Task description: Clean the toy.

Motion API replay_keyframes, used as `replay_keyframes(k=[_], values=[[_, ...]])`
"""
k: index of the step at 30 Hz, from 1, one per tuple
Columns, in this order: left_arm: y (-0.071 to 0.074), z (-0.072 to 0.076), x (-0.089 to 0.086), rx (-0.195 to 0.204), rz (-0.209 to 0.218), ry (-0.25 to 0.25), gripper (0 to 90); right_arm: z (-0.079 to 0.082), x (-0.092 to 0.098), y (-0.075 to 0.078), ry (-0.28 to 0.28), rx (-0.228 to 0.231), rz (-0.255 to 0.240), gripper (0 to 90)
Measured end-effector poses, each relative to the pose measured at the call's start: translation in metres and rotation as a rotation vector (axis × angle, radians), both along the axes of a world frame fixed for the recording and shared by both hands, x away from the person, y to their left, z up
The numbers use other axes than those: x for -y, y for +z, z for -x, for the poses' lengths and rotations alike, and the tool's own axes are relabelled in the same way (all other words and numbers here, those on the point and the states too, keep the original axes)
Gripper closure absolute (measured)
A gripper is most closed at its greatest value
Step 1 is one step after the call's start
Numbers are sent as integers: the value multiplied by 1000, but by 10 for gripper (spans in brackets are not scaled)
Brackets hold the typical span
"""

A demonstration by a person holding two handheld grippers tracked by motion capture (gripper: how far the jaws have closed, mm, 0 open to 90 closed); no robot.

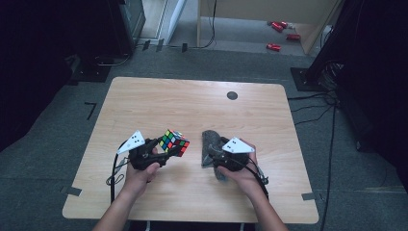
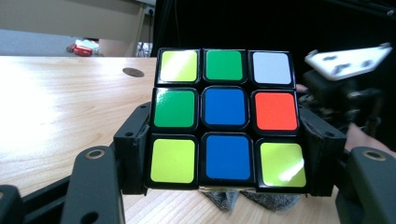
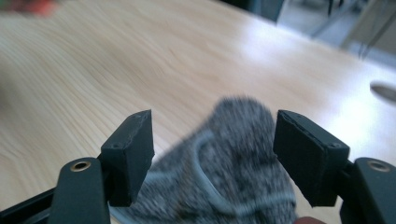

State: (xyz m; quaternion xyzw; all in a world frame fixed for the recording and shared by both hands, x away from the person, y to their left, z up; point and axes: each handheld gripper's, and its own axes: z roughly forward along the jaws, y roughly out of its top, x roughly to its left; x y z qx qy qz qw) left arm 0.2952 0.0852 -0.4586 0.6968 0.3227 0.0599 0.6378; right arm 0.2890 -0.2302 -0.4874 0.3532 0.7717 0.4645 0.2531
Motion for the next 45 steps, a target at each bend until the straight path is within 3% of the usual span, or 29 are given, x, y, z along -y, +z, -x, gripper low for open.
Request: replay_keyframes(k=[5, 9, 12, 18, 28, 31, 33, 40, 45], values=[[0, 0, 3, -6, -4, -2, 346, 13, -13, 12, 104, 109, -22, 270], [1, 2, 7, -12, -10, -14, 346, 24, -30, 18, 187, 166, -19, 233], [1, 2, 11, -23, -19, -18, 345, 32, -41, 21, 208, 219, -14, 221], [1, 4, 19, -61, -23, -32, 345, 40, -53, 19, 230, 267, 25, 208], [-1, 11, 39, -87, -56, -69, 345, 45, -64, 13, 223, 313, 86, 221], [-2, 12, 41, -91, -58, -73, 345, 45, -65, 10, 194, 329, 124, 290], [-3, 12, 41, -93, -51, -74, 345, 45, -63, 10, 185, 332, 113, 308], [-5, 10, 41, -102, -53, -88, 342, 45, -63, 9, 197, 328, 142, 338], [-1, 10, 37, -62, -52, -92, 316, 43, -60, 11, 198, 301, 118, 341]])
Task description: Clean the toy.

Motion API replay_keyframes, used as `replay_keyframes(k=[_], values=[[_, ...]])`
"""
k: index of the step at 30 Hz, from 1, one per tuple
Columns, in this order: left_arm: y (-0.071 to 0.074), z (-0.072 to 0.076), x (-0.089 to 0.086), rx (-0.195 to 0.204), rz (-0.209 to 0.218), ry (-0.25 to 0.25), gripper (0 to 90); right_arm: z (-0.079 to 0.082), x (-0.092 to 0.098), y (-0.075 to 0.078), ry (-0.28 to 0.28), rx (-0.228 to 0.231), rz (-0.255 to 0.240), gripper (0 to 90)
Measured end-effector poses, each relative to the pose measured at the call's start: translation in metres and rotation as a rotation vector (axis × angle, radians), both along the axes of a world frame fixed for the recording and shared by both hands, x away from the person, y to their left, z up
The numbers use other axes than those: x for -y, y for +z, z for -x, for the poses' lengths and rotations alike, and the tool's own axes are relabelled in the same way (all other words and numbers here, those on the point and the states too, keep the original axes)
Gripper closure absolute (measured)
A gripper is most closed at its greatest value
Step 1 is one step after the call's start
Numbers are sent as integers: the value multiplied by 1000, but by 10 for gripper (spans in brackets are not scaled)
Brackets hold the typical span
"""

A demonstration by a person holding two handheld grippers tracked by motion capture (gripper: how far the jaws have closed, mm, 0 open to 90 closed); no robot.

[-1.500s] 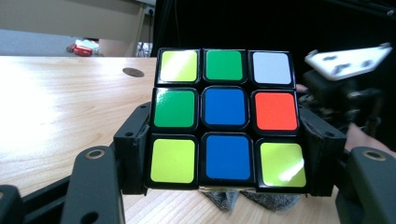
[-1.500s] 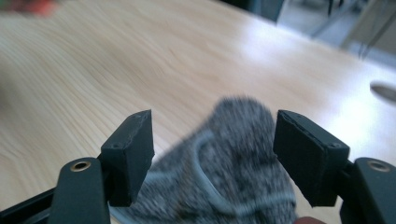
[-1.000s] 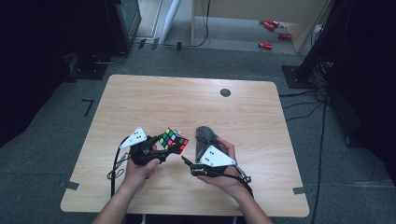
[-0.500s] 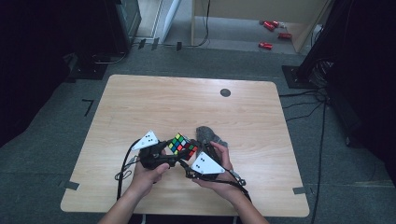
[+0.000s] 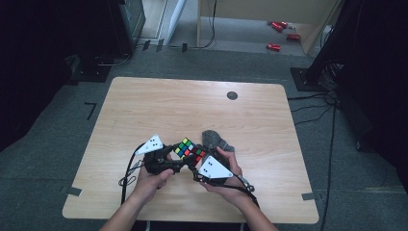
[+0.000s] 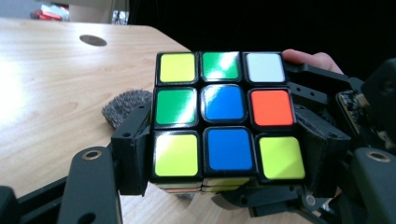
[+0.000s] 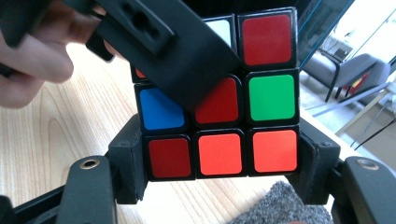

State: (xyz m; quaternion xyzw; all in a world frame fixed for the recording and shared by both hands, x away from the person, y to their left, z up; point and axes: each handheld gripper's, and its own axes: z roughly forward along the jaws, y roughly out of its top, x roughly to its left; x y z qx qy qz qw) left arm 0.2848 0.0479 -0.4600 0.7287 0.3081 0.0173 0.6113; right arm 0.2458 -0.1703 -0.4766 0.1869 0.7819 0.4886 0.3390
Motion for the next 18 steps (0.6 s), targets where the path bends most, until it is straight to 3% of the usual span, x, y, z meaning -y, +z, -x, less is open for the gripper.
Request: replay_keyframes(k=[4, 9, 14, 18], values=[[4, -1, -8, 53, 1, 19, 239, -6, 7, 0, -35, -39, -2, 341], [4, -4, -17, 120, -33, 45, 206, -15, 23, 6, -73, -135, -91, 341], [0, -3, -15, 203, -92, 61, 195, -20, 34, 15, -71, -201, -154, 341], [-5, 1, -9, 301, -164, 69, 205, -19, 34, 23, -62, -257, -201, 341]])
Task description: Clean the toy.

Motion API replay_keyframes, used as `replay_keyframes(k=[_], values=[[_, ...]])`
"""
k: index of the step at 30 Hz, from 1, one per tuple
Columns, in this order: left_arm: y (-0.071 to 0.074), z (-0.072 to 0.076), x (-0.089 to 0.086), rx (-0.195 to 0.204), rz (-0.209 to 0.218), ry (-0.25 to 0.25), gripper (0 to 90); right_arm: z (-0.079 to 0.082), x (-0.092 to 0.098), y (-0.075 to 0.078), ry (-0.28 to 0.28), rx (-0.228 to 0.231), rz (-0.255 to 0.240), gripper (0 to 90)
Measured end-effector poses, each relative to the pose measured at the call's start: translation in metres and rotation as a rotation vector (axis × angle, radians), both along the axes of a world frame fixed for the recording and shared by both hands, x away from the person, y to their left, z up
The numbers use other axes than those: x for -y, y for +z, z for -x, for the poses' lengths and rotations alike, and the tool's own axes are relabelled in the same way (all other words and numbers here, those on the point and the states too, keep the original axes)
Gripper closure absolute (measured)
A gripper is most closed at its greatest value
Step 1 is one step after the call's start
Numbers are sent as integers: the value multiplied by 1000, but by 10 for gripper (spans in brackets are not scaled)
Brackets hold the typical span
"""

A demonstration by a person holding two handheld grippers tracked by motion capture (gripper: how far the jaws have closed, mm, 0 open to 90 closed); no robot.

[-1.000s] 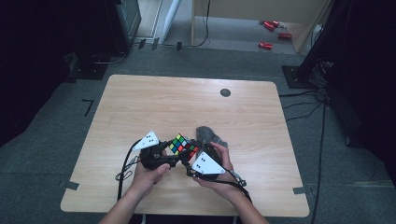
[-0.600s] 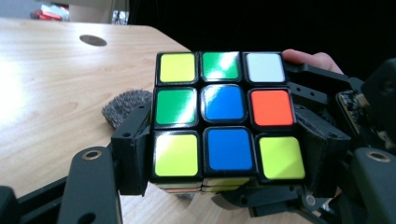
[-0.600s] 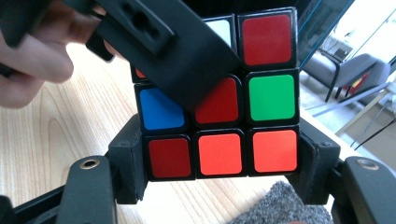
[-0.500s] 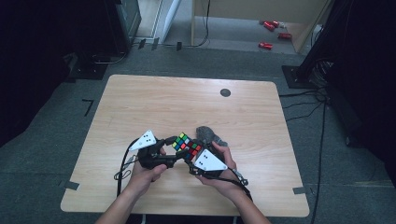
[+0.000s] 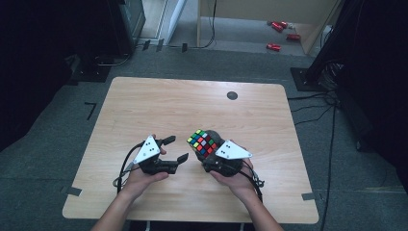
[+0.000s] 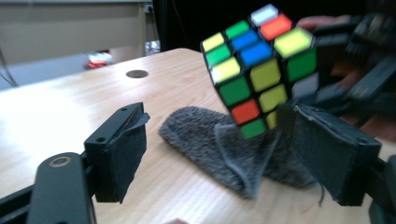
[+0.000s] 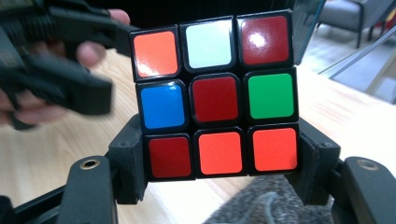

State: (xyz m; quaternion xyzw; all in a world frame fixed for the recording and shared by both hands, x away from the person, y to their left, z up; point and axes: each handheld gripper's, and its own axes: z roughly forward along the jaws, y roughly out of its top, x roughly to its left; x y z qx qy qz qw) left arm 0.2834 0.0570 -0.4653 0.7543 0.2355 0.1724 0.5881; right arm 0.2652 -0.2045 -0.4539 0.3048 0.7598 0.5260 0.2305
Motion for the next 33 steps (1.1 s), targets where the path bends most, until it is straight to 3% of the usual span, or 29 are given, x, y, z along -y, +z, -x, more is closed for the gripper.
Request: replay_keyframes(k=[3, 9, 13, 17, 33], values=[[-4, 2, 4, 76, -44, 11, 205, 1, -1, 4, 5, -38, -40, 341], [-12, 10, 16, 205, -184, 15, 204, 3, -2, 10, 12, -104, -84, 341], [-14, 14, 21, 260, -219, 33, 206, 4, -5, 10, 38, -152, -105, 341], [-14, 17, 23, 297, -226, 24, 203, 6, -11, 10, 53, -167, -93, 341], [-17, 24, 28, 381, -267, -7, 264, -1, -16, 7, 95, -335, -106, 340]])
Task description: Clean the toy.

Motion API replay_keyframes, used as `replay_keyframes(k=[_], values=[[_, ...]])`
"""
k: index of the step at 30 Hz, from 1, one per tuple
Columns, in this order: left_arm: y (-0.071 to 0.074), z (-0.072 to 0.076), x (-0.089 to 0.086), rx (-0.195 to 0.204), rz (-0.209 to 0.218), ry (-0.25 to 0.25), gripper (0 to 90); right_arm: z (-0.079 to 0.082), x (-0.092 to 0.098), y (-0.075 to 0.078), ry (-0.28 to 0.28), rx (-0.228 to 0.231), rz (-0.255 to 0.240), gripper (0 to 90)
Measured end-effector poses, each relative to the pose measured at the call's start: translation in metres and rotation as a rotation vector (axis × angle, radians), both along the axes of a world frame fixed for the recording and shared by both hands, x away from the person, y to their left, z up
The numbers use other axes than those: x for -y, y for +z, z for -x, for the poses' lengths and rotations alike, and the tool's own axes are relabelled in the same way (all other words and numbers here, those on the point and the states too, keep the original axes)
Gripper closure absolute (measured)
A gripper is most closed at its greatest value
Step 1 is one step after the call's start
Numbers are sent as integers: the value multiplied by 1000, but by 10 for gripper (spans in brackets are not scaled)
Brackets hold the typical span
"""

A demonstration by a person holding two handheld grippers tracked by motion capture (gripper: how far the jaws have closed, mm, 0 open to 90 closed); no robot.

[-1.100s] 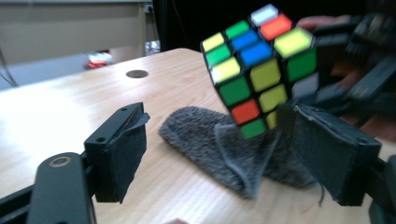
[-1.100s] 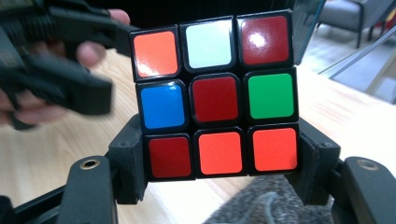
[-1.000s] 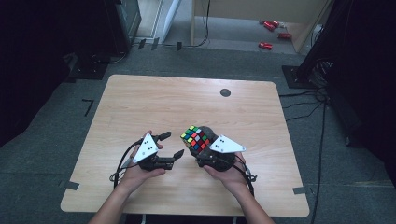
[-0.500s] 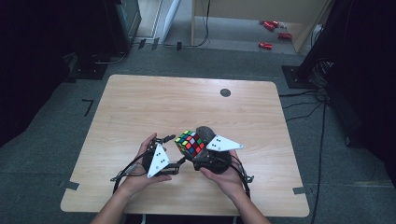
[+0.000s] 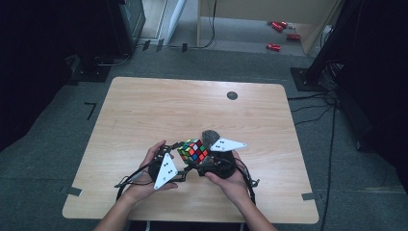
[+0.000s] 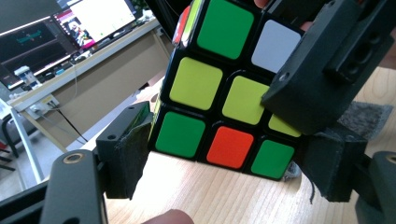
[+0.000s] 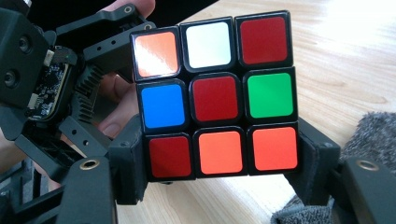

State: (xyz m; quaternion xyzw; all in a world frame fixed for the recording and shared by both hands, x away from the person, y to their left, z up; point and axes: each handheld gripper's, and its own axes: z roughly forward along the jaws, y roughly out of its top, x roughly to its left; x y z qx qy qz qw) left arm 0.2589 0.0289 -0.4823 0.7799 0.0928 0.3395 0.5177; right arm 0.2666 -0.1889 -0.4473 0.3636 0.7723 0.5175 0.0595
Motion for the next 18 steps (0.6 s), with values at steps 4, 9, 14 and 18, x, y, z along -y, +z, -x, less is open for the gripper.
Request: replay_keyframes(k=[4, 9, 14, 18], values=[[-2, 1, 1, 30, -27, 8, 292, -3, 1, -3, 4, -30, -5, 338], [-4, 1, 2, 9, -35, -2, 342, -6, 3, -6, -12, -42, -31, 311], [-4, -4, -2, -18, -34, 36, 344, -7, 9, -3, -49, -28, -55, 255], [-1, -10, -10, -92, 3, 68, 344, -10, 22, 0, -87, -10, -112, 223]])
